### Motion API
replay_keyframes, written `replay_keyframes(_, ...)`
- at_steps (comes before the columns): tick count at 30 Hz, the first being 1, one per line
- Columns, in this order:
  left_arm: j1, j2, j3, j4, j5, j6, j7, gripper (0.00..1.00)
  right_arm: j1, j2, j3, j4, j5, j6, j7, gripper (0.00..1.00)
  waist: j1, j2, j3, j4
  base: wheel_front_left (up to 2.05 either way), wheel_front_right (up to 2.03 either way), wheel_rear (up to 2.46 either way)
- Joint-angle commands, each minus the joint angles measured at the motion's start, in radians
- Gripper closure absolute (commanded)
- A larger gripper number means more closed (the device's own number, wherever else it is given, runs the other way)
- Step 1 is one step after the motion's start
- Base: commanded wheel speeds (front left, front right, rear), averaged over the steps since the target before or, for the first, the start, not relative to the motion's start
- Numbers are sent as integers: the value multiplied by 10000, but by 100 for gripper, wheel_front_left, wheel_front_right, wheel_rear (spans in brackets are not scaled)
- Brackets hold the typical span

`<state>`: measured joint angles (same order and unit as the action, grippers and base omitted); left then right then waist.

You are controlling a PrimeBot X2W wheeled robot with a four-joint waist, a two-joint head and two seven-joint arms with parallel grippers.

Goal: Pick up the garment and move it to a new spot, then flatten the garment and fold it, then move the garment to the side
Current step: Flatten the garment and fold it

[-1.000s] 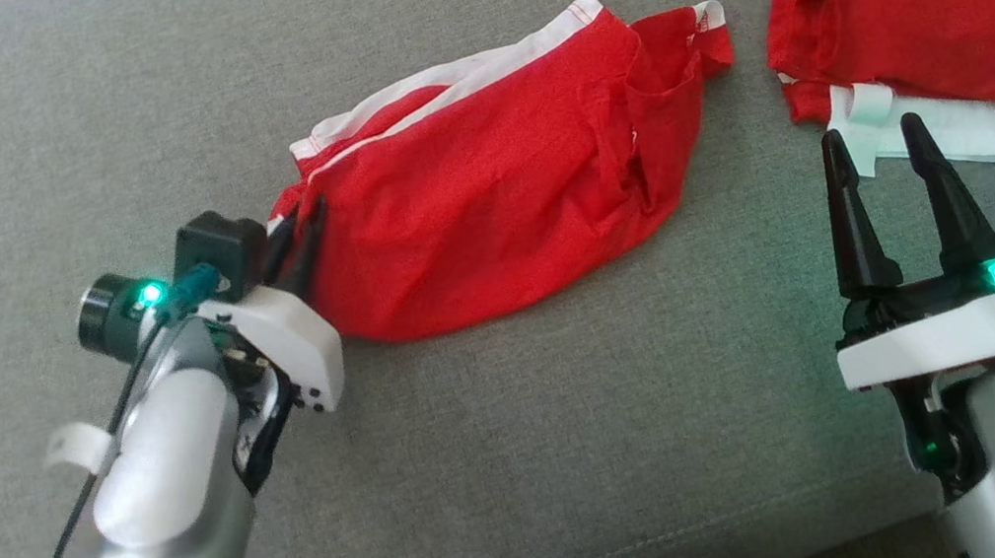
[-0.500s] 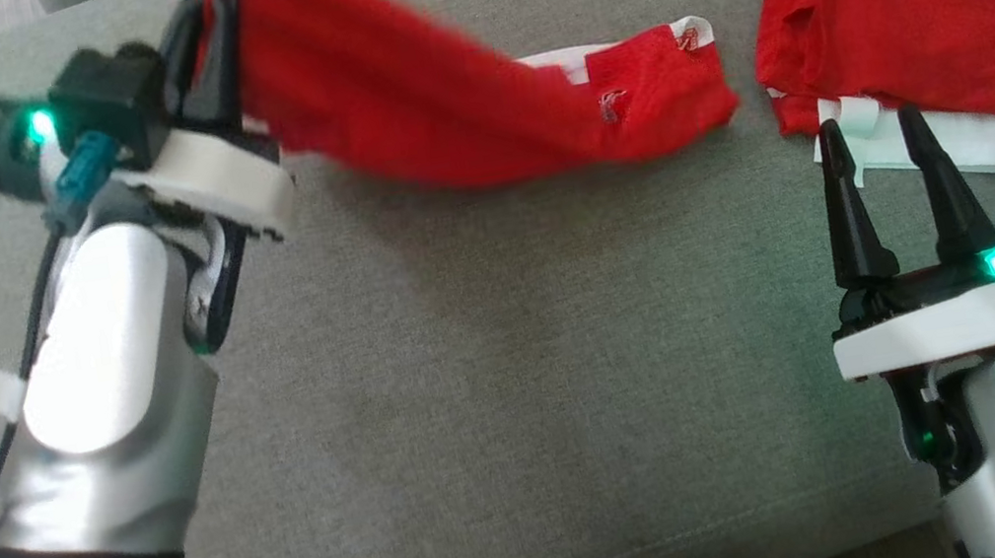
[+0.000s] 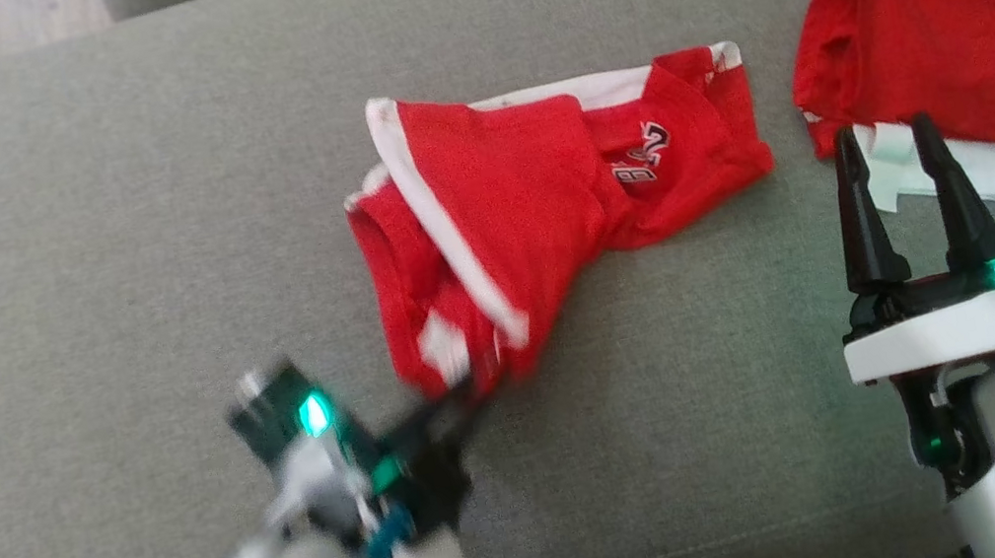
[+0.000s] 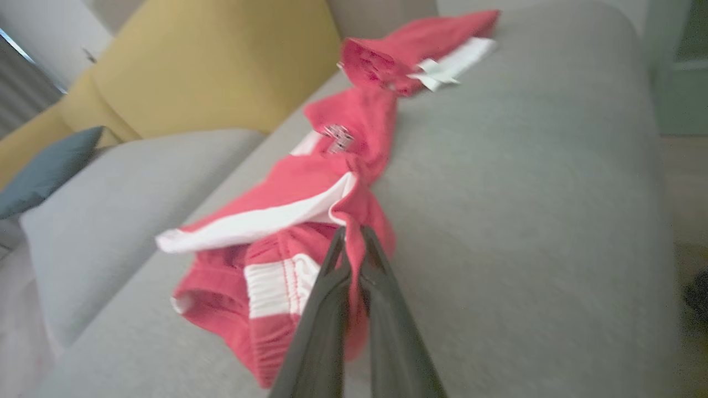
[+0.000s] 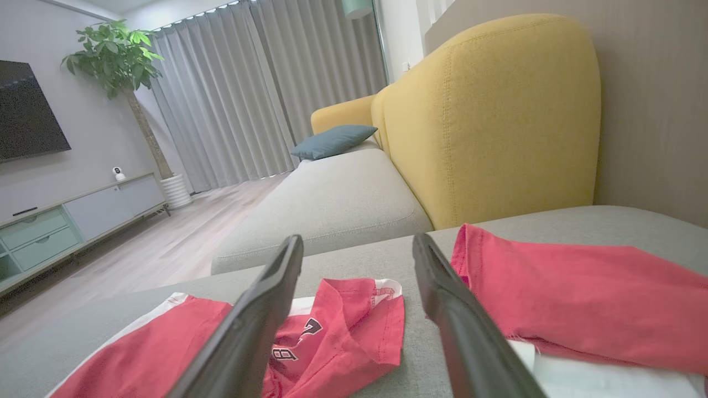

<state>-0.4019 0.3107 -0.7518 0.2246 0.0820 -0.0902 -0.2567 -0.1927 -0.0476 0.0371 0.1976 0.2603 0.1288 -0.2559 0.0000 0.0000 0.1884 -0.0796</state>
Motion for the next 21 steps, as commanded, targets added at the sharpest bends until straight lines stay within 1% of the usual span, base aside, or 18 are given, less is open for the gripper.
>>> replay_keyframes(1,-255,401,55,-193,109,-62,-50,100,-88,-26,229,-271,70,19,-59,0,0,0,-188,159,0,0,0)
replay_keyframes(4,138,639,-699,315,102,-224,-50,100,-80,-26,306,-208,88,19,-59,0,0,0,-366,262,0,0,0)
replay_keyframes(7,259,689,-1089,957,-135,-303,-50,100,-56,-26,342,-148,88,19,-59,0,0,0,-509,328,0,0,0)
replay_keyframes(8,264,646,-1107,1163,-259,-313,-50,85,-34,-26,343,-127,79,19,-59,0,0,0,-555,351,0,0,0)
replay_keyframes(9,263,596,-1092,1377,-371,-316,-50,22,-11,-26,344,-105,69,19,-59,0,0,0,-599,372,0,0,0)
replay_keyframes(10,250,538,-1071,1555,-458,-315,-50,0,13,-26,349,-83,59,19,-59,0,0,0,-641,390,0,0,0)
replay_keyframes(12,233,367,-856,1887,-796,-193,-50,0,77,-26,360,-25,33,19,-59,0,0,0,-771,436,0,0,0)
replay_keyframes(17,322,261,-375,1839,-1325,103,-51,0,163,-26,368,20,-17,19,-59,0,0,0,-969,539,0,0,0)
replay_keyframes(21,474,362,88,1295,-1512,600,-51,0,205,-26,382,47,-61,19,-59,0,0,0,-1103,664,0,0,0)
